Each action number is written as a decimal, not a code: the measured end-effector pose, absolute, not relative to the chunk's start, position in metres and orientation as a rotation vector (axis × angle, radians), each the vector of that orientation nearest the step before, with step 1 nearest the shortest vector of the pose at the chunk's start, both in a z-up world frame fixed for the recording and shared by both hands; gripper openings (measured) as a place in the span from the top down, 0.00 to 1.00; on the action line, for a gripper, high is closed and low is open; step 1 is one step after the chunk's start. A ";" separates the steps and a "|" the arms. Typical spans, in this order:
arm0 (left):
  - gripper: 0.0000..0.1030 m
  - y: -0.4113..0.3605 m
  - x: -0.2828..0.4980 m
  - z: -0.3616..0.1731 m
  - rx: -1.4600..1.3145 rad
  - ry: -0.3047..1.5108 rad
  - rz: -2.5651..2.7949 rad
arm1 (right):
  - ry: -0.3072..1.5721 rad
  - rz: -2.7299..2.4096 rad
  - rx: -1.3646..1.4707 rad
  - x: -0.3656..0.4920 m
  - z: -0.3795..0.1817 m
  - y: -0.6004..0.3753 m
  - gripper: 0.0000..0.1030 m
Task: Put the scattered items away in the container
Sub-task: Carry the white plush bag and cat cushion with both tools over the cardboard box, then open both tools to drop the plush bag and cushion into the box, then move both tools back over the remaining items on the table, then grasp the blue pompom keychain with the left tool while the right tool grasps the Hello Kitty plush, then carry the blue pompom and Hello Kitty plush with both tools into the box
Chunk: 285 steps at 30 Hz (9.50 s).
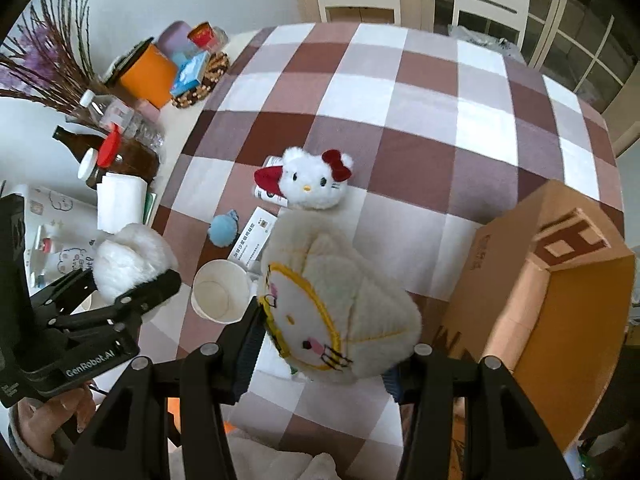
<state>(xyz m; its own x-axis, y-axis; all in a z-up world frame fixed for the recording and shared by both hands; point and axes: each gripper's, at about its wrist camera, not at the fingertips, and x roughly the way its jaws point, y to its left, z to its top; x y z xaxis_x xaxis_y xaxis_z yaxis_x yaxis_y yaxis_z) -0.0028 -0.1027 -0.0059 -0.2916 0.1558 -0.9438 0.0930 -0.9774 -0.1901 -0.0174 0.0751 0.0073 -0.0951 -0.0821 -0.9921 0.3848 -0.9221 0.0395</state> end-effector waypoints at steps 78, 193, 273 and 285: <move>0.30 0.207 -0.061 0.004 -1.627 0.241 1.996 | -0.034 -2.244 1.969 0.007 0.057 0.294 0.50; 0.11 -0.129 -0.022 -0.020 -2.023 -0.269 2.414 | 0.542 -1.878 1.713 0.019 0.032 0.031 0.39; 0.67 -0.145 -0.037 -0.075 -2.023 -0.315 2.499 | 0.320 -1.910 1.735 -0.034 -0.020 0.011 0.56; 0.67 -0.115 -0.032 -0.039 -1.958 -0.266 2.494 | 0.310 -1.922 1.694 -0.019 0.012 0.043 0.56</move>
